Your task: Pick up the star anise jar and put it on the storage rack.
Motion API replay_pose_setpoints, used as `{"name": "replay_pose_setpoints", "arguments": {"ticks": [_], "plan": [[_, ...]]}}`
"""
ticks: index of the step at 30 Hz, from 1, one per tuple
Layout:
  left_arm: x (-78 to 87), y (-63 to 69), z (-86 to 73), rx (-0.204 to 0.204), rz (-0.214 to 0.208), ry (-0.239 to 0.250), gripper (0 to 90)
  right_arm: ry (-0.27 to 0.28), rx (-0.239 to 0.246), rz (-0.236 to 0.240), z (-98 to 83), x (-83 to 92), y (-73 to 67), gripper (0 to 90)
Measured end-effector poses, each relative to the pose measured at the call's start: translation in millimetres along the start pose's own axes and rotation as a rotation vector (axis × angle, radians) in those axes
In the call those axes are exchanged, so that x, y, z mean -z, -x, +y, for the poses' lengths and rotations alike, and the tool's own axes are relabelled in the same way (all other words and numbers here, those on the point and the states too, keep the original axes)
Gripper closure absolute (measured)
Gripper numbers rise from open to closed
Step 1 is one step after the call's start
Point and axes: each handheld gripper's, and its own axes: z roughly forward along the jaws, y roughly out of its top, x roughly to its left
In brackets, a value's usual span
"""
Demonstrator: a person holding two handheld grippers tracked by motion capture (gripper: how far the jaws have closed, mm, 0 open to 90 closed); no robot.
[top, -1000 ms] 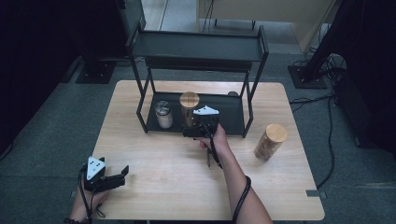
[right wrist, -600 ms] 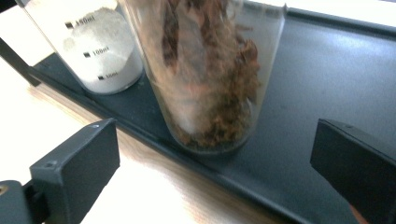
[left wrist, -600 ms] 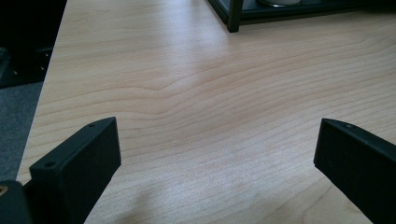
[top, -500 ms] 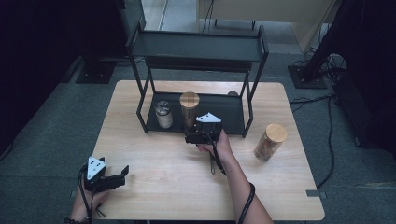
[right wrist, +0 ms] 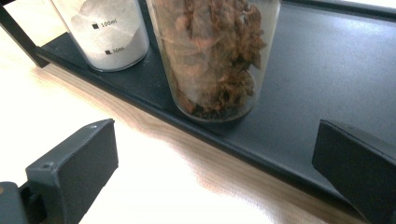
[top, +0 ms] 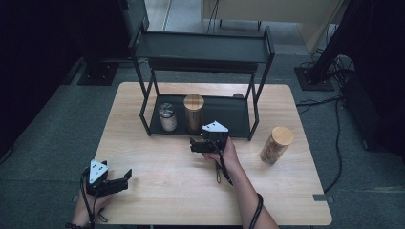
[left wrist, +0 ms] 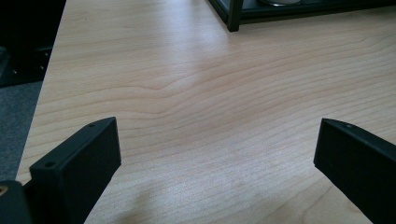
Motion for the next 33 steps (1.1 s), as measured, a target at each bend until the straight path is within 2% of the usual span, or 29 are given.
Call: {"name": "replay_pose_setpoints", "arguments": {"ticks": [8, 10, 17, 33], "plan": [[-0.2, 0.0, 0.1, 0.002, 0.000, -0.002, 0.9, -0.010, -0.002, 0.011, -11.4, 0.7, 0.7, 0.2], [-0.2, -0.1, 0.1, 0.002, 0.000, -0.002, 0.9, -0.014, 0.016, 0.010, -13.0, 1.6, 0.1, 0.2], [0.0, 0.1, 0.0, 0.000, 0.003, -0.001, 0.9, 0.016, 0.013, 0.016, -17.6, 9.4, 0.4, 0.2], [-0.1, 0.2, 0.1, 0.001, 0.004, -0.002, 0.9, 0.016, 0.034, 0.023, -27.0, 23.4, -1.2, 0.2]]}}
